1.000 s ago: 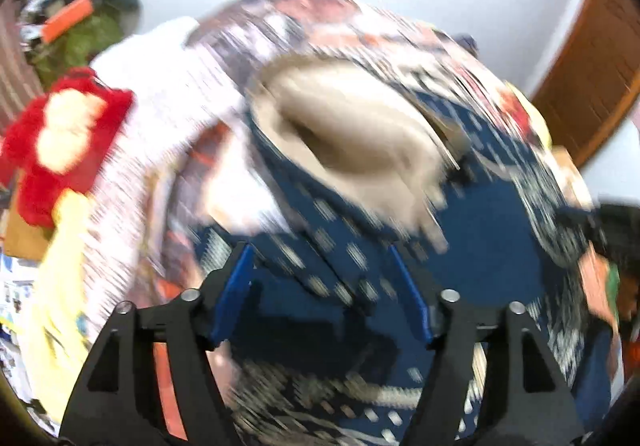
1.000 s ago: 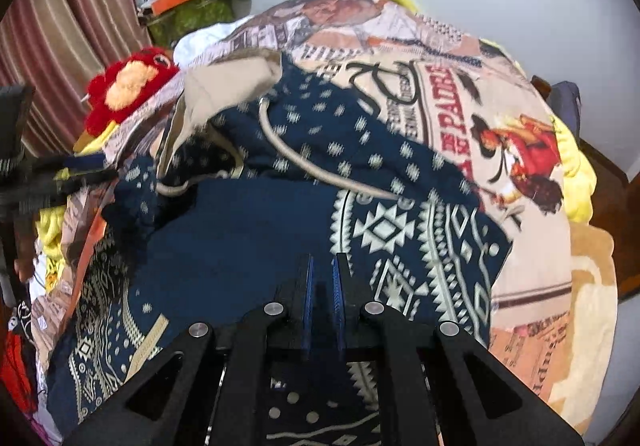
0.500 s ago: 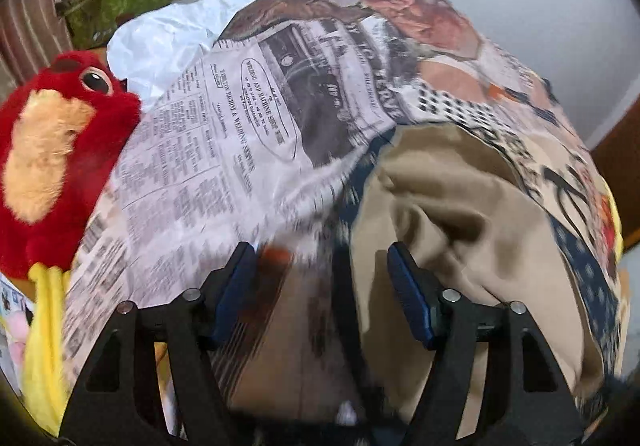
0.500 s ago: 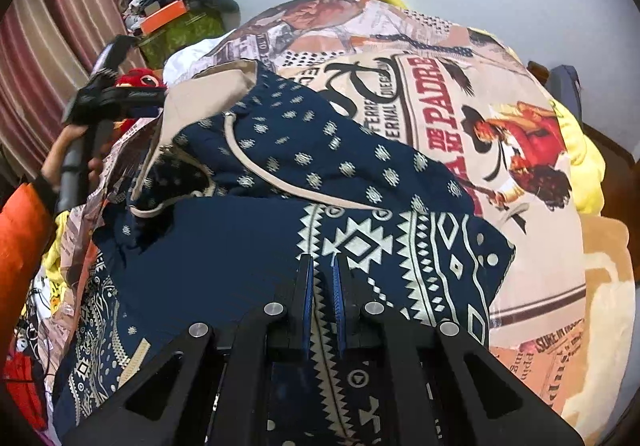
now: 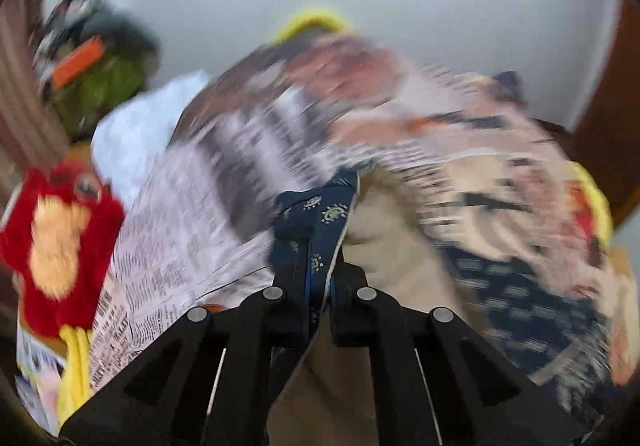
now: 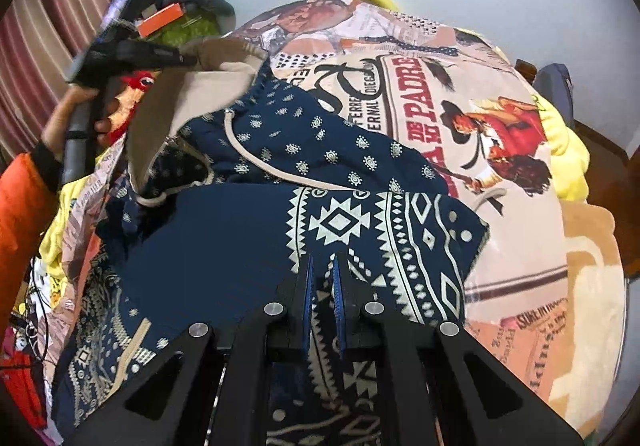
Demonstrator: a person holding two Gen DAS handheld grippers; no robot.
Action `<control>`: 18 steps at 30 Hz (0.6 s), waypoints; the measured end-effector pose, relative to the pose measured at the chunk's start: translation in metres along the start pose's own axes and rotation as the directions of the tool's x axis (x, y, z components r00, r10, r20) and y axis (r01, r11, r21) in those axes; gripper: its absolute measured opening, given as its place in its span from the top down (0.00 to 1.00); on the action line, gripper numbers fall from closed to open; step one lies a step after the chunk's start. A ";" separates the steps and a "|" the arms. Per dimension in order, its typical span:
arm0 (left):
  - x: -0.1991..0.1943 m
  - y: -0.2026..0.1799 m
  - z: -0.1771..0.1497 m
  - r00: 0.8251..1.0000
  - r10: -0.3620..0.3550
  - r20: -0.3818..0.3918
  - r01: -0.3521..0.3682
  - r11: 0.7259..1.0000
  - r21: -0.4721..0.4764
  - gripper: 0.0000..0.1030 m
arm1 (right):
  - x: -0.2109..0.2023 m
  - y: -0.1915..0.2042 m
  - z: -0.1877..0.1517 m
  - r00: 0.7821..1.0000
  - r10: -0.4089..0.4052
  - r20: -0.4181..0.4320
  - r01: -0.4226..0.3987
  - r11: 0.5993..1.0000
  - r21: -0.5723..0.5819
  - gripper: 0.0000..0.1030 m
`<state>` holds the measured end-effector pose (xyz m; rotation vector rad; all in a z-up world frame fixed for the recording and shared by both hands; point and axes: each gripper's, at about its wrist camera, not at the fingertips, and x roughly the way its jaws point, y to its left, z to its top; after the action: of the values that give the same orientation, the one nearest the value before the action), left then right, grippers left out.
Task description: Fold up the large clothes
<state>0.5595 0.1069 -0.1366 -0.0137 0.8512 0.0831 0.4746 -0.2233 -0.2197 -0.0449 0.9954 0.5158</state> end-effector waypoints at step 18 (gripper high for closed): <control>-0.188 -0.153 -0.153 0.904 -0.416 -0.104 0.424 0.834 0.353 0.94 | -0.130 0.010 -0.028 0.994 -0.028 0.110 0.022 0.998 0.061 0.94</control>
<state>0.3334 -0.0656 -0.0987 0.1517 0.8593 -0.4969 0.3921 -0.2729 -0.1280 0.0241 0.9003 0.4606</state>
